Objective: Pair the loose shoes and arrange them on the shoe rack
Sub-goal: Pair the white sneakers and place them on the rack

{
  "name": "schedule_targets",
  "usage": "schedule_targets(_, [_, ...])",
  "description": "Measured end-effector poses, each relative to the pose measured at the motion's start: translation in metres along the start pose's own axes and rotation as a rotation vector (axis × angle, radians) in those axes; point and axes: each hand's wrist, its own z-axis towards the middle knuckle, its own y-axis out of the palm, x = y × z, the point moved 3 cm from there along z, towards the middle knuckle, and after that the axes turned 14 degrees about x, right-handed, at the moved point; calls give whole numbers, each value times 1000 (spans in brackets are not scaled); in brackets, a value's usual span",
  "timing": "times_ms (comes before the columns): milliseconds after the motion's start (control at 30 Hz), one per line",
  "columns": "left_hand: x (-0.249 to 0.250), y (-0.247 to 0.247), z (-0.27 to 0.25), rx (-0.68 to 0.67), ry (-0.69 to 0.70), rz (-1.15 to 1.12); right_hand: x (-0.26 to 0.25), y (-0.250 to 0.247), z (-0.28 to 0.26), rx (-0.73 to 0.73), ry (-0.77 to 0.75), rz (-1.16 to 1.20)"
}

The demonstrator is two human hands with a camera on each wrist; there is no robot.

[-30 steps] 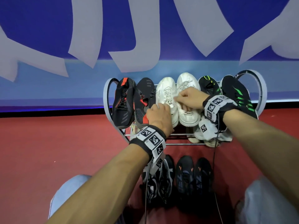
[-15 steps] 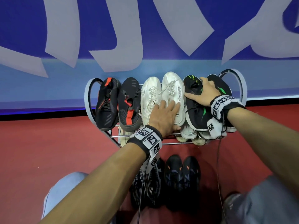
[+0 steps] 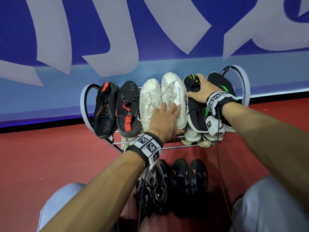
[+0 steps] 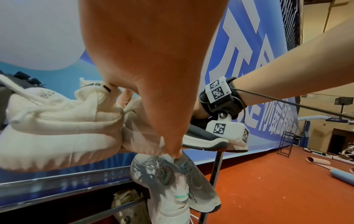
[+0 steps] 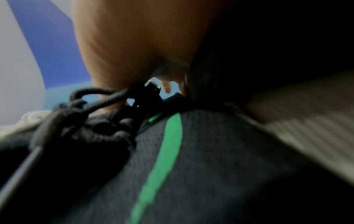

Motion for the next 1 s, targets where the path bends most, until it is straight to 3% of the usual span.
schedule_targets(167, [3,0,1,-6,-6,-6,-2,-1,2,-8,-18,-1])
schedule_targets(400, [5,-1,3,-22,-12,-8,-2,2,6,-180,-31,-78])
schedule_targets(633, [4,0,4,-28,-19,3,-5,9,2,-4,-68,-141])
schedule_targets(767, [5,0,3,-29,-28,9,8,2,3,82,29,-76])
schedule_targets(867, [7,1,6,-36,-22,12,22,-5,7,63,56,-19])
schedule_targets(1000, [8,4,8,-40,-21,28,10,1,6,17,-18,-4])
